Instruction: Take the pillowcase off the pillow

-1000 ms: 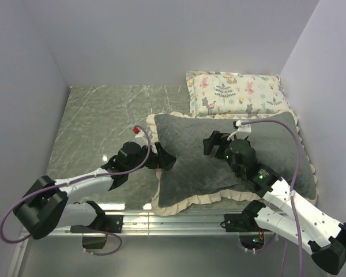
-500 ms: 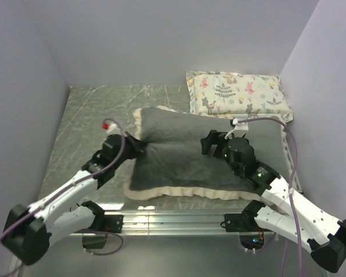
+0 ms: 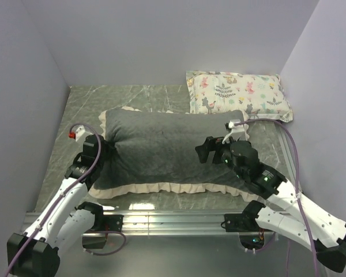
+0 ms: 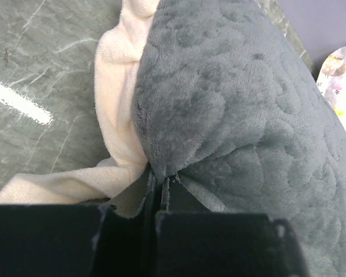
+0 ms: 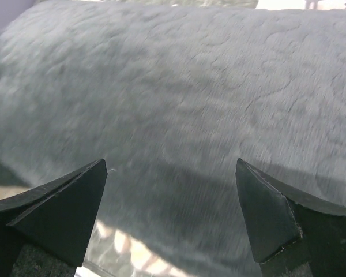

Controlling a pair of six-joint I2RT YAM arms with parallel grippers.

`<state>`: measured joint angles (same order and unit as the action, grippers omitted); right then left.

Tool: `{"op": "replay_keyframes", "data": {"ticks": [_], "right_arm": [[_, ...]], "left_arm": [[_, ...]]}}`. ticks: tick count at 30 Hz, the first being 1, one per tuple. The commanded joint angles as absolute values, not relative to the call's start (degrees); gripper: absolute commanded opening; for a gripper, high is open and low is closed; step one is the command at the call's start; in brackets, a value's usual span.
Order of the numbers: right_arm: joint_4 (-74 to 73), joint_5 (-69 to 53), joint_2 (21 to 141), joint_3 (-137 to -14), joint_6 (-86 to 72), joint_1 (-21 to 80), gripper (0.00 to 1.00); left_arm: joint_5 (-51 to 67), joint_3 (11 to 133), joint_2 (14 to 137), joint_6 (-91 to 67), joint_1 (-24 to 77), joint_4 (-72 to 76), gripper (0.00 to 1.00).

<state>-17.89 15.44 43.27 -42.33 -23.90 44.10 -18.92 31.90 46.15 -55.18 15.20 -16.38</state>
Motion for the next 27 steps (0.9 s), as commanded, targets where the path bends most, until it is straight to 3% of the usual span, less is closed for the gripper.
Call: {"op": "replay_keyframes", "data": {"ticks": [1, 5, 10, 15, 19, 27], "right_arm": [[-19.6, 15.3, 38.6, -41.4, -23.7, 48.6, 0.99], [-19.2, 15.2, 36.9, -39.3, -26.2, 57.5, 1.0], [-18.6, 29.1, 40.3, -35.2, -32.3, 72.7, 1.0], [-23.9, 47.2, 52.5, -35.8, -44.2, 86.3, 1.0], [-24.8, 50.9, 62.9, -37.4, -50.3, 89.4, 1.0], [-24.9, 51.8, 71.2, -38.1, -61.9, 88.4, 1.0]], "left_arm": [[-18.9, 34.6, 45.7, -55.2, 15.4, -13.9, 0.01], [-18.1, 34.9, 47.6, -55.3, 15.3, -13.4, 0.0], [-17.9, 35.1, 48.9, -54.5, 15.4, -13.1, 0.0], [-16.7, 35.4, 49.5, -53.4, 15.3, -12.9, 0.0], [-15.8, 36.0, 50.1, -52.8, 15.3, -13.0, 0.0], [-15.0, 37.2, 50.8, -51.8, 15.2, -13.2, 0.0]]}}
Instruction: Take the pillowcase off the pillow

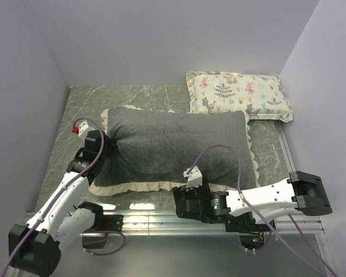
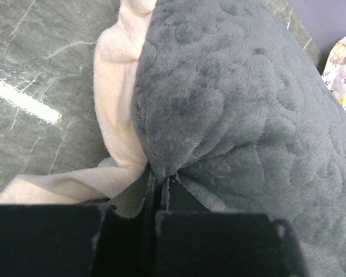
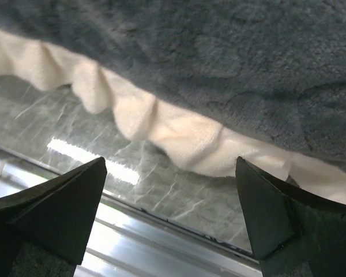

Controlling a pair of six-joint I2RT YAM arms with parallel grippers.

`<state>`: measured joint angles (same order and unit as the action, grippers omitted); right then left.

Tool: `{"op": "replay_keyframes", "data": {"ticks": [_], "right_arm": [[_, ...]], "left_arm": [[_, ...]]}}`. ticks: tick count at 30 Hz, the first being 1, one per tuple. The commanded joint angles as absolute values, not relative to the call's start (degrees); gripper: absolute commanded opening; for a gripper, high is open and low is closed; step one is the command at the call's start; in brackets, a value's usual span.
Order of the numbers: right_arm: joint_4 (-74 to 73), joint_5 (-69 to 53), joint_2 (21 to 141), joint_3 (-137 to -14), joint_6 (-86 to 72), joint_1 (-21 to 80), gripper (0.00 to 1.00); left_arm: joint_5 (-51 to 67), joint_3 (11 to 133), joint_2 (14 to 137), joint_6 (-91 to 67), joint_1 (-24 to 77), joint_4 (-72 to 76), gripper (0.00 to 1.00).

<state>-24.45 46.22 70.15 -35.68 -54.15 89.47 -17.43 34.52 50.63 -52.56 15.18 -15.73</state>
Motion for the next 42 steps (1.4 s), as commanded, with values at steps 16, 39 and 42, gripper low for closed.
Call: {"op": "replay_keyframes", "data": {"ticks": [16, 39, 42], "right_arm": [[-18.1, 47.4, 75.7, -38.6, -55.5, 80.7, 0.24], [-32.3, 46.9, 64.3, -82.3, -23.8, 75.6, 0.0], [-27.2, 32.7, 68.2, -84.9, -20.9, 65.5, 0.0]], "left_arm": [[-14.7, 38.6, 50.7, -50.8, 15.2, -14.1, 0.01], [-17.1, 58.4, 42.7, -39.1, 15.3, -29.1, 0.19], [-17.8, 62.8, 45.1, -38.0, 15.3, -29.2, 0.56]]}}
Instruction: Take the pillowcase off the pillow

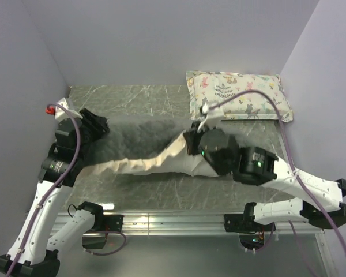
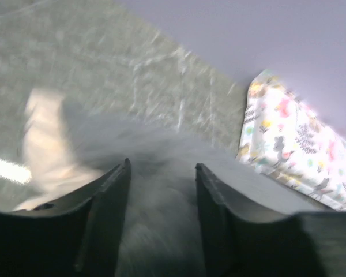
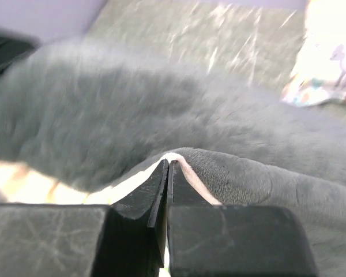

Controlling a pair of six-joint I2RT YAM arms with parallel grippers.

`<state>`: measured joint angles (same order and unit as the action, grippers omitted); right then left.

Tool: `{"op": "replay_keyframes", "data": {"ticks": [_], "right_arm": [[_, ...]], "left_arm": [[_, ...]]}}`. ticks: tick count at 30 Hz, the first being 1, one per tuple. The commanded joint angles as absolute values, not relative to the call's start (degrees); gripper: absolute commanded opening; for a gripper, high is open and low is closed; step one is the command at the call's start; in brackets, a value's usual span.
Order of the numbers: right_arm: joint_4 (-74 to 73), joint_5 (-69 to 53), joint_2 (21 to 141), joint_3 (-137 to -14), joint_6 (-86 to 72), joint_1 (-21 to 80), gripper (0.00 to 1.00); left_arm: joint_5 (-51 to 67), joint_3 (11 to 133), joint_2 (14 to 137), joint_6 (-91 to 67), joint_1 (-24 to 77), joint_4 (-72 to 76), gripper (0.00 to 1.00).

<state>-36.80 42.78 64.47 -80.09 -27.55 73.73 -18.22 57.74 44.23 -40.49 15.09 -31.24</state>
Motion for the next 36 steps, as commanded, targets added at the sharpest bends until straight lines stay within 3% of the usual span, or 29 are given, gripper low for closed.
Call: {"op": "replay_keyframes", "data": {"ticks": [1, 2, 5, 8, 15, 24, 31, 36], "right_arm": [[-26.7, 28.3, 70.0, -85.9, -20.7, 60.0, 0.0], [-26.4, 26.2, 72.0, -87.1, -19.8, 57.2, 0.0], [-23.3, 15.3, 78.6, -89.7, -20.6, 47.7, 0.0], [-22.0, 7.2, 85.6, -93.8, -21.9, 42.1, 0.0], [-23.8, 3.8, 103.1, -104.8, -22.1, 38.4, 0.0], [-27.1, -1.4, 118.3, -113.9, -24.6, 37.4, 0.0], [-23.0, -0.7, 115.6, -104.7, -27.3, 39.8, 0.0], [-24.3, -1.8, 114.1, -104.8, -28.9, 40.4, 0.0]], "left_arm": [[-17.8, 65.1, 46.3, -37.8, 15.3, -29.1, 0.63], [-17.4, 66.3, 46.8, -37.3, 15.3, -28.7, 0.74], [-16.4, 71.7, 49.2, -35.3, 15.2, -28.0, 0.86], [-13.9, 77.0, 51.7, -33.7, 15.3, -28.2, 0.89], [-7.4, 75.9, 52.9, -32.5, 15.3, -27.2, 0.91], [0.6, 63.0, 55.2, -36.4, 17.7, -19.9, 0.96], [-3.5, 56.0, 61.1, -39.0, 23.3, -15.0, 0.94], [-8.3, 53.4, 65.0, -41.6, 23.8, -14.5, 0.84]]}}
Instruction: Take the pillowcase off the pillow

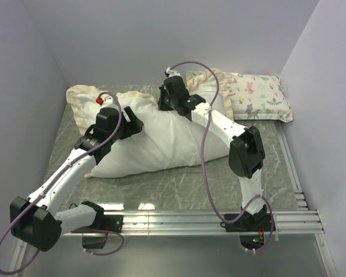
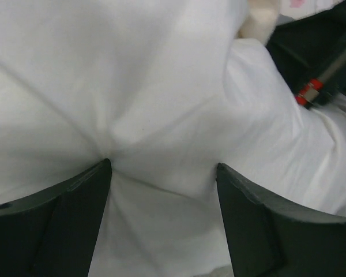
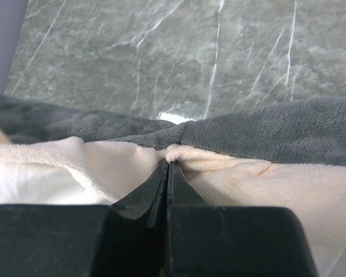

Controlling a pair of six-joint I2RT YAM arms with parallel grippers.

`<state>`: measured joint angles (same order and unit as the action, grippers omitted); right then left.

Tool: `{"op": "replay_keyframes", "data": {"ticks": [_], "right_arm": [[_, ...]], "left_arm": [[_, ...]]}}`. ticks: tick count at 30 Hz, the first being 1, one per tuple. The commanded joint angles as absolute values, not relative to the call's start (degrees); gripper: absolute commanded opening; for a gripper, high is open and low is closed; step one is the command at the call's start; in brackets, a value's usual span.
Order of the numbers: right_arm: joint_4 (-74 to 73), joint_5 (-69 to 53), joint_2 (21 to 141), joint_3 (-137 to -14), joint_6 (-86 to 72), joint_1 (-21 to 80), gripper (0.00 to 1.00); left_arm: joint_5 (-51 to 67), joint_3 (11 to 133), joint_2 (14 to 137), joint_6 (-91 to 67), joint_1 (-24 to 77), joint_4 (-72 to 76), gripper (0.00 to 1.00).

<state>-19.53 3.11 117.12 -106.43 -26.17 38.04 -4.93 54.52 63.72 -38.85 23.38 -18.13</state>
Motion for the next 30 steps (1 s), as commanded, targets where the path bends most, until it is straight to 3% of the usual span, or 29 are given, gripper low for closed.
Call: {"op": "replay_keyframes", "data": {"ticks": [1, 4, 5, 7, 8, 11, 15, 21, 25, 30], "right_arm": [[-24.4, -1.5, 113.5, -104.5, -28.9, 40.7, 0.0], [-26.2, 1.2, 111.6, -104.8, -27.8, 40.8, 0.14], [-26.7, 1.9, 111.0, -104.6, -27.3, 40.7, 0.18], [-27.7, 3.1, 109.1, -104.1, -26.5, 40.7, 0.28], [-27.7, 3.2, 108.3, -103.5, -26.4, 40.8, 0.31], [-26.9, 3.3, 104.0, -100.5, -25.8, 40.7, 0.41], [-27.5, 7.0, 98.1, -98.6, -23.9, 40.7, 0.63], [-29.5, 16.7, 88.5, -94.6, -22.8, 40.6, 0.78], [-27.7, 21.6, 80.5, -84.0, -23.2, 38.2, 0.87], [-23.7, 15.9, 74.4, -72.8, -23.6, 30.3, 0.95]], "left_arm": [[-12.9, 53.4, 66.0, -42.2, 23.8, -15.3, 0.77], [-21.6, 55.5, 68.4, -44.0, 23.6, -20.4, 0.56], [-24.9, 56.2, 68.6, -44.4, 23.2, -21.2, 0.36], [-24.7, 57.5, 69.1, -44.5, 20.7, -20.8, 0.19], [-23.5, 58.0, 69.3, -44.3, 19.4, -20.6, 0.16], [-21.7, 61.4, 70.5, -43.5, 16.3, -21.2, 0.1], [-20.9, 65.5, 71.6, -41.5, 15.6, -22.9, 0.02], [-19.3, 71.2, 73.0, -37.9, 12.5, -24.0, 0.04], [-11.9, 74.2, 75.5, -35.7, 12.5, -23.6, 0.08], [-11.1, 73.5, 76.6, -34.5, 12.7, -23.7, 0.07]]}}
